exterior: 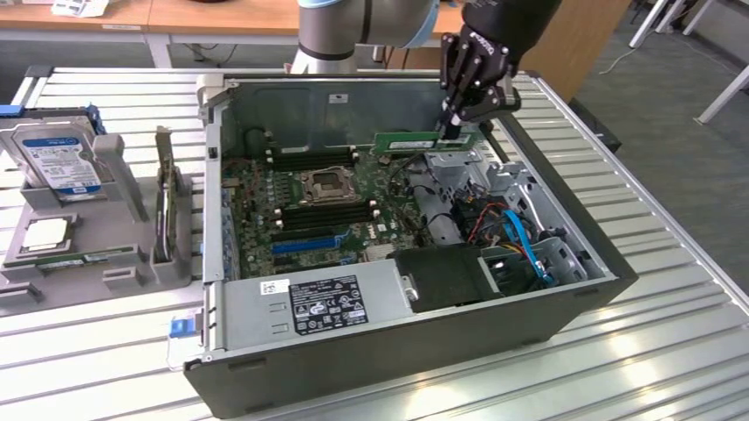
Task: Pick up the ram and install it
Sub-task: 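Pick up the ram and move it above insertion slot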
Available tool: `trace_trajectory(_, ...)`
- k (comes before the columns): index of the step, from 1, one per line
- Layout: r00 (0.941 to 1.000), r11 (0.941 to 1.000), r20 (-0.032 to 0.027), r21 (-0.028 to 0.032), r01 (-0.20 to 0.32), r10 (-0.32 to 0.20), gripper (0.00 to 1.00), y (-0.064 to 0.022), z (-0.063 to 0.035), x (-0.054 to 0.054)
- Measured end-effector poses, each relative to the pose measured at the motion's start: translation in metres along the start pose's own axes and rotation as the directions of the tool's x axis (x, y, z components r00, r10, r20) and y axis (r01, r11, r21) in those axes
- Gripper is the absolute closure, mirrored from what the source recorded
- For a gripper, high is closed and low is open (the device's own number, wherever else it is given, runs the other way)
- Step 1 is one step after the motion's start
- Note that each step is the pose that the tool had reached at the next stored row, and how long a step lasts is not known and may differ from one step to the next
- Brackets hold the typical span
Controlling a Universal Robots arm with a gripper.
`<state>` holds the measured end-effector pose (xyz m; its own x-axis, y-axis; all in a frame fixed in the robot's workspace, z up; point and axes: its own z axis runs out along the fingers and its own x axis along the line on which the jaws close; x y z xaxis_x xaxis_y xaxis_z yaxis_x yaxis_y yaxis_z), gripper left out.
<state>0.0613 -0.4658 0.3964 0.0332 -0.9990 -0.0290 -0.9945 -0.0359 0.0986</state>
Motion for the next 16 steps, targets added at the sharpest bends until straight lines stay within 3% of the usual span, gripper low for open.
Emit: trace_trajectory(16, 1.0, 1.0, -0.0003, 0.0042, 0.0, 0.0, 0.88, 0.0462, 0.0046, -0.002)
